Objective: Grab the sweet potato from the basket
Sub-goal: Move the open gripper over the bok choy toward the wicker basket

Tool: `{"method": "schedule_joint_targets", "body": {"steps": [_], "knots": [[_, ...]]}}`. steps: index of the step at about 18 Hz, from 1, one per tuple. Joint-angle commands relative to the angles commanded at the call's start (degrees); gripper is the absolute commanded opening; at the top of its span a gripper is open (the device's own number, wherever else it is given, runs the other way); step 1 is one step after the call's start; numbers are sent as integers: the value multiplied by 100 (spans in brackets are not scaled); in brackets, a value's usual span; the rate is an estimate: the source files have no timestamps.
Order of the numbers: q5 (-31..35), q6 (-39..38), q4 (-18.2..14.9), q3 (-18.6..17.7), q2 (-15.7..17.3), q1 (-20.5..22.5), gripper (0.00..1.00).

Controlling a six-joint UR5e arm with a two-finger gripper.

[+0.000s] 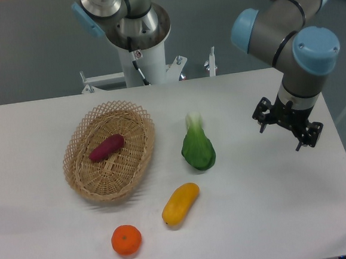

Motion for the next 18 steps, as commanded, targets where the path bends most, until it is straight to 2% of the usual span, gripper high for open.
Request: {"method": "schedule_joint_targets", "body": {"steps": [8, 10, 13, 18], "knots": [[35, -385, -44, -140, 17, -202, 100], [0, -579, 35, -377, 96, -316, 100], [-43, -615, 377, -746, 280, -562, 100], [-53, -896, 422, -1502, 729, -1176, 100]]}}
